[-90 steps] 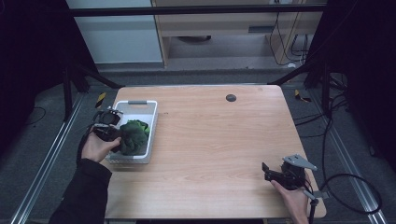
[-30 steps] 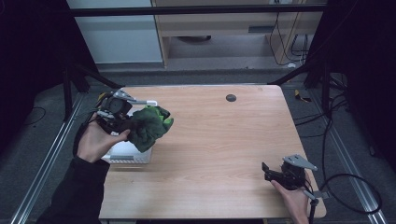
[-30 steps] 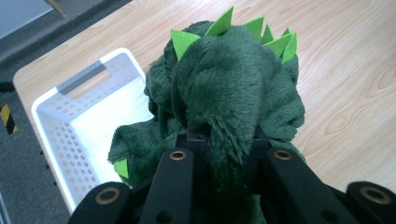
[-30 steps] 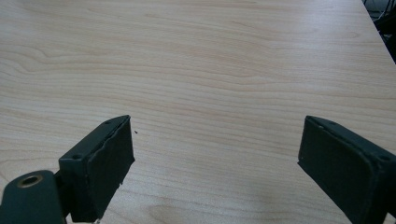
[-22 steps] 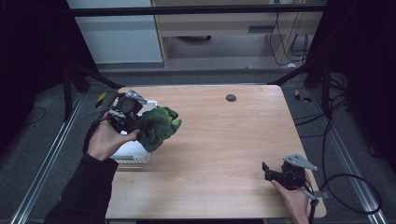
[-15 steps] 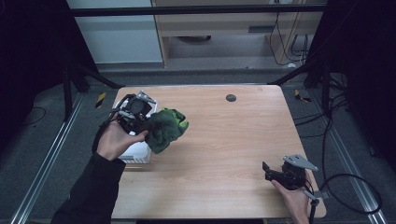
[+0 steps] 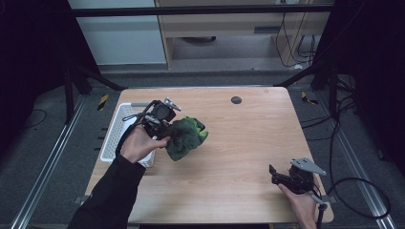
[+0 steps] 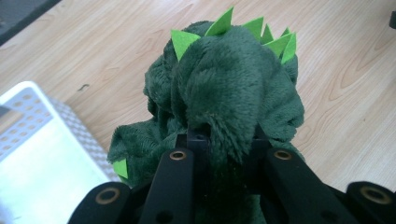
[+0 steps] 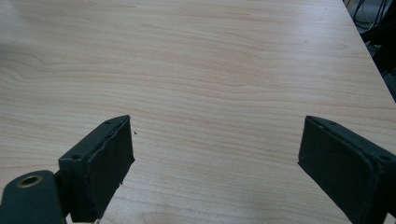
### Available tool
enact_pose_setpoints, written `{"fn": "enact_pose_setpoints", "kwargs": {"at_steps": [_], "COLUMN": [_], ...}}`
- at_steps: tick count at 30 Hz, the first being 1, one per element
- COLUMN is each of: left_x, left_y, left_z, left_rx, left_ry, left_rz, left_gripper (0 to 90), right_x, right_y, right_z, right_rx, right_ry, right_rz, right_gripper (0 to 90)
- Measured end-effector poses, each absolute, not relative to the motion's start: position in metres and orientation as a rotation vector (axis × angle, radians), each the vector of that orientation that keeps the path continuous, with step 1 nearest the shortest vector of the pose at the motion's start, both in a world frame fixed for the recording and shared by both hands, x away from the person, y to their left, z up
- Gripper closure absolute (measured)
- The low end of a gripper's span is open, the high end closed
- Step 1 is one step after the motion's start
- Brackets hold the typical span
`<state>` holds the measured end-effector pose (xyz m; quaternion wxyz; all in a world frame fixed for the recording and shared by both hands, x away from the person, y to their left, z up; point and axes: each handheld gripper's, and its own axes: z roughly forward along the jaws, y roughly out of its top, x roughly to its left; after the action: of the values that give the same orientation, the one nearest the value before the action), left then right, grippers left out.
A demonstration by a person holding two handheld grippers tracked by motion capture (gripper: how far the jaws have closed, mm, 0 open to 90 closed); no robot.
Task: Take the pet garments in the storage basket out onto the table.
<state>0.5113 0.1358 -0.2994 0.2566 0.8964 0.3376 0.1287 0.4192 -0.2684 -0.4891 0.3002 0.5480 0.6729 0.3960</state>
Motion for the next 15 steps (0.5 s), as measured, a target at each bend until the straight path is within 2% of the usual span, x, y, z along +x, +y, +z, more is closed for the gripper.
{"fn": "enact_pose_setpoints", "kwargs": {"at_steps": [15], "left_x": [0.524], "left_y": [0.104], "left_z": [-0.337], "left_rx": [2.485], "left_ry": [0.882], "left_rz": [0.267], "left_gripper": [78.3], "right_x": [0.419], "right_y": [-0.268], "right_z": [-0.489], "right_rx": [1.452], "right_ry": [1.788], "right_rz": [1.053], "right_gripper": [10.0]}}
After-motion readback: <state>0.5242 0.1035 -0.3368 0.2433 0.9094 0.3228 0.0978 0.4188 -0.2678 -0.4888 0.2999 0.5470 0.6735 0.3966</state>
